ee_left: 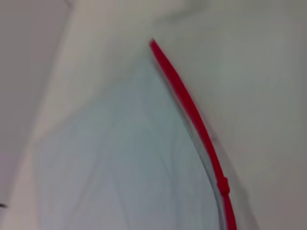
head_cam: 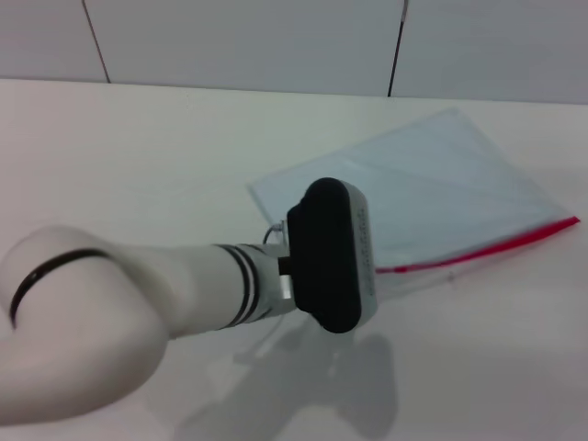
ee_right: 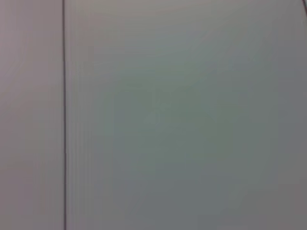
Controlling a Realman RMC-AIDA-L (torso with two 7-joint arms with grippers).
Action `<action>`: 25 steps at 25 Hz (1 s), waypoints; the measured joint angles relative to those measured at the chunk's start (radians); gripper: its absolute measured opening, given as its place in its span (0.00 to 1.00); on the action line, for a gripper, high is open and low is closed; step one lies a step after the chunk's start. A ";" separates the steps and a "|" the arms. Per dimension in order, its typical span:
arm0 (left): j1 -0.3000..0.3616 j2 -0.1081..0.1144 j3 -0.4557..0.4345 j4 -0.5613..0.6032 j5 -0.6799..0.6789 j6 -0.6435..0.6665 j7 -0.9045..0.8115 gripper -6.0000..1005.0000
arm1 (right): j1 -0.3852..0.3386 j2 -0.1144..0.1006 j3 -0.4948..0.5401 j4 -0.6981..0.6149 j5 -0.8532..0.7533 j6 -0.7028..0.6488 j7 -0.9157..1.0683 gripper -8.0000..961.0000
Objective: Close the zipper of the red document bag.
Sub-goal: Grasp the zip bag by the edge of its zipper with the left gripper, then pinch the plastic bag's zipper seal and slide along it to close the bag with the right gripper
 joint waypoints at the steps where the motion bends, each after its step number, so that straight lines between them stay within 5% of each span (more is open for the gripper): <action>1: 0.021 -0.001 0.001 0.007 0.020 -0.032 0.000 0.06 | 0.001 0.000 -0.018 -0.010 -0.001 0.001 0.000 0.76; 7: 0.115 -0.001 0.008 0.024 0.108 -0.226 0.001 0.06 | 0.018 -0.001 -0.206 -0.098 -0.001 0.059 -0.007 0.76; 15: 0.165 0.007 0.010 0.032 0.105 -0.369 0.010 0.06 | 0.058 -0.002 -0.613 -0.279 -0.020 0.074 -0.019 0.76; 25: 0.198 0.015 0.021 0.074 0.106 -0.409 0.010 0.06 | 0.121 0.004 -0.689 -0.338 -0.216 0.026 -0.137 0.74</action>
